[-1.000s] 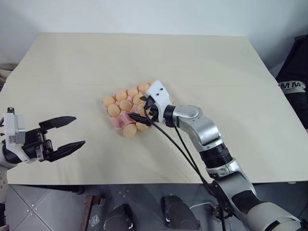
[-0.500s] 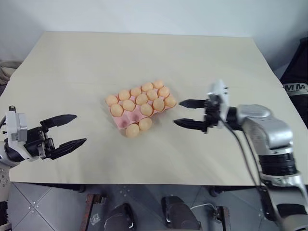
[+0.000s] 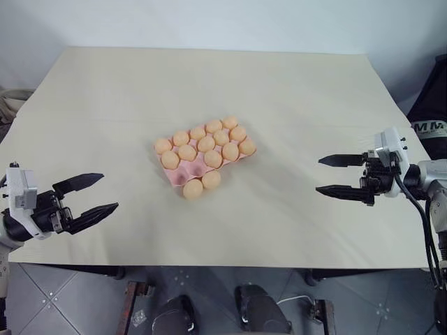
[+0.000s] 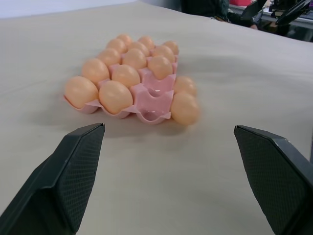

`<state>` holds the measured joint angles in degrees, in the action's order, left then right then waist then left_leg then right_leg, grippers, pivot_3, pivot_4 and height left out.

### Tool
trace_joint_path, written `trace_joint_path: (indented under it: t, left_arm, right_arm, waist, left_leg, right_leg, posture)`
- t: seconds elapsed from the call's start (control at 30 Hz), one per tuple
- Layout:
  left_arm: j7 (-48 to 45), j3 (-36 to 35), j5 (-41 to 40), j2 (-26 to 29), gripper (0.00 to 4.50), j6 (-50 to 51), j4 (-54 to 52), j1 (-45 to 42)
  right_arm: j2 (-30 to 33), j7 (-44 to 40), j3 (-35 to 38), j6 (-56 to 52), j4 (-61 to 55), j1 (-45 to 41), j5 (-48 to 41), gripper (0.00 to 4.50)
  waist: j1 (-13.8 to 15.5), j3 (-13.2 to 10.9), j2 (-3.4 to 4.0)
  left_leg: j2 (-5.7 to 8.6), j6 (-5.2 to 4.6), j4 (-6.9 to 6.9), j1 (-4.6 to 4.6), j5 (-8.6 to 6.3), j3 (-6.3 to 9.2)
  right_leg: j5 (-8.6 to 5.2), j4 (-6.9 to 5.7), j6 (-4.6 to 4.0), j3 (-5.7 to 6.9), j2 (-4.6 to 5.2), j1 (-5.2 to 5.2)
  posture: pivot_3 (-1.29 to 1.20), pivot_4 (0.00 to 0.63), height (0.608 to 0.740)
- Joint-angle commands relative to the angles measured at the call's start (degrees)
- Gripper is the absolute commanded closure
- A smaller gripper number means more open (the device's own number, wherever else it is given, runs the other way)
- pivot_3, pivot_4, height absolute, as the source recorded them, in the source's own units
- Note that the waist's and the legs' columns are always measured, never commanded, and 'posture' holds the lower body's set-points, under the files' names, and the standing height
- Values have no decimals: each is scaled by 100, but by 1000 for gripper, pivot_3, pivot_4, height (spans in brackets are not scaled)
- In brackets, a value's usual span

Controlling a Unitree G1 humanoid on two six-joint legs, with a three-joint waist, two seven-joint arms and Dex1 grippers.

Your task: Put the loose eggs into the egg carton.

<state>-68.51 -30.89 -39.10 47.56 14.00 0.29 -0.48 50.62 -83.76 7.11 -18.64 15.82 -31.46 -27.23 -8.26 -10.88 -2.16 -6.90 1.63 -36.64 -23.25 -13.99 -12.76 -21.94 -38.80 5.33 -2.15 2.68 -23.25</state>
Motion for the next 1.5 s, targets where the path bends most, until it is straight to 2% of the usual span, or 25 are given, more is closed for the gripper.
trace_joint_path:
  t: [0.03,0.23,0.37,0.6,0.7,0.9,1.23,1.5]
  left_arm:
    - [528,-37,45,-176,0,136,-795,275]
    - [1740,399,164,-607,0,747,-2417,949]
    - [2811,1033,805,-961,0,1015,-3129,1042]
    - [4158,2480,2004,-1796,0,1112,-3214,647]
    - [4676,2857,2450,-2357,0,759,-2976,431]
    - [4993,3300,2773,-2960,0,682,-2527,167]
    - [4942,3589,3029,-3242,0,359,-1706,-353]
    - [4935,3645,3136,-3407,0,222,-1434,-584]
  right_arm:
    - [-99,-142,50,132,-44,-162,-120,71]
    - [-155,-319,-62,453,456,-488,96,71]
    - [-213,-292,-156,506,707,-712,202,71]
    - [-348,-325,-343,586,1069,-1081,416,71]
    - [-385,-367,-422,611,1202,-1235,475,71]
    - [-470,-428,-496,673,1410,-1453,607,71]
    - [-436,-362,-519,592,1320,-1429,638,71]
    - [-357,-234,-455,424,1091,-1234,614,71]
  waist:
    - [3,0,0]
    - [25,-1,1]
    - [30,-3,4]
    - [37,-4,8]
    - [60,-5,12]
    - [61,-5,12]
    - [71,-5,13]
    - [99,-5,13]
  left_leg:
    - [0,0,0,0,0,0]
    - [1,0,-6,0,0,7]
    - [-1,-1,-33,10,-1,32]
    - [6,-21,-48,24,0,53]
    - [9,-23,-46,22,0,52]
    - [4,-22,-43,17,0,54]
    - [8,-23,-47,17,0,54]
    - [6,-22,-46,17,0,54]
  right_leg:
    - [0,0,0,-1,0,1]
    - [0,2,0,-35,-1,9]
    - [0,4,0,-36,-9,46]
    - [22,32,4,-23,-4,91]
    - [23,38,8,-24,-2,91]
    - [24,45,10,-22,-10,88]
    - [26,43,13,-23,-6,89]
    - [26,42,14,-21,-7,88]
  posture:
    - [0,150,740]
    - [0,150,740]
    - [0,150,740]
    - [0,150,740]
    - [0,150,740]
    - [0,150,740]
    - [0,150,740]
    - [0,150,740]
